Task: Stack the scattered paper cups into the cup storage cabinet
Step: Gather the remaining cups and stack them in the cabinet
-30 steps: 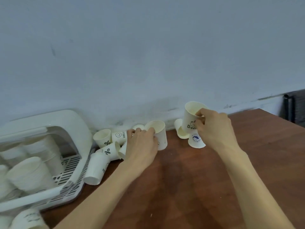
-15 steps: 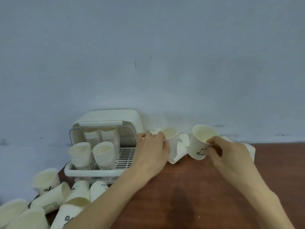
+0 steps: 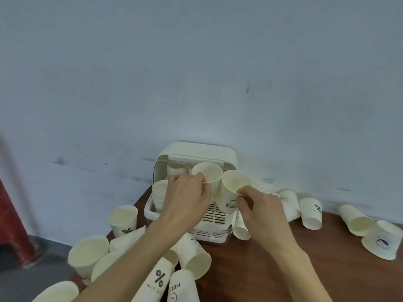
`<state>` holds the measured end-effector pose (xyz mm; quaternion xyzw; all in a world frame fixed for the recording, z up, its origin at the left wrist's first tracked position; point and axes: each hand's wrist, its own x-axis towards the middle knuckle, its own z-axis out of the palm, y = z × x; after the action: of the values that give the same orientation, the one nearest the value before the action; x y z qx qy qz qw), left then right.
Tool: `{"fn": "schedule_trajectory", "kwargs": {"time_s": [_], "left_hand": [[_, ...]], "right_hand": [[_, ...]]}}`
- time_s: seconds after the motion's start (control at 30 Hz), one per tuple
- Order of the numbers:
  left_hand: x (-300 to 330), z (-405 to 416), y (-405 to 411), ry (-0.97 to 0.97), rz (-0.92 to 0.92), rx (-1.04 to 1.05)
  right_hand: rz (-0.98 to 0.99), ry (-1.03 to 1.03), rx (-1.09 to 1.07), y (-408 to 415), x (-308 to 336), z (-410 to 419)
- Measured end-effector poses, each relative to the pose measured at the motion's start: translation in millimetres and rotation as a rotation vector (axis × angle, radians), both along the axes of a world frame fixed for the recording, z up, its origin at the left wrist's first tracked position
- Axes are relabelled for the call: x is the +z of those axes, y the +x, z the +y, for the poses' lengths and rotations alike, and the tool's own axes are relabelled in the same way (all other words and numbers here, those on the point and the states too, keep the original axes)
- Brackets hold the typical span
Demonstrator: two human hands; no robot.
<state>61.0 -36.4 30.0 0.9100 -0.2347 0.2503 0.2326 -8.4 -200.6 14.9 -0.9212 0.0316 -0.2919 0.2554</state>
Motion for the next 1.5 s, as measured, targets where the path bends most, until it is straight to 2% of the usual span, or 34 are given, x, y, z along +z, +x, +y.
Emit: {"fn": "schedule_trajectory", "kwargs": {"time_s": [0.17, 0.4, 0.57, 0.7, 1.13, 1.5], "left_hand": [[-6.7, 42.6, 31.2, 0.001, 0.029, 0.08], [-13.0, 75.5, 67.8, 0.139, -0.035, 0.219], [-31.0, 78.8, 80.4, 0.237, -0.069, 0.213], [-39.8, 77.2, 80.8, 0.236, -0.078, 0.201], [-53.4, 78.5, 81.3, 0.41, 0.065, 0.221], [-69.9, 76.5, 77.3, 0.43, 0.099, 0.301]], "right_hand": [[-0.008, -0.086, 0.036, 42.2, 3.0, 35.0], [-0.02, -0.283, 0.008, 83.7, -1.2, 58.2], [0.058, -0.421, 0.023, 85.7, -6.3, 67.2], [0.148, -0.487, -0.016, 86.9, -14.2, 67.7], [0.378, -0.574, -0.006, 86.3, -23.8, 74.1], [0.391, -0.48, -0.033, 87.1, -39.0, 82.0]]}}
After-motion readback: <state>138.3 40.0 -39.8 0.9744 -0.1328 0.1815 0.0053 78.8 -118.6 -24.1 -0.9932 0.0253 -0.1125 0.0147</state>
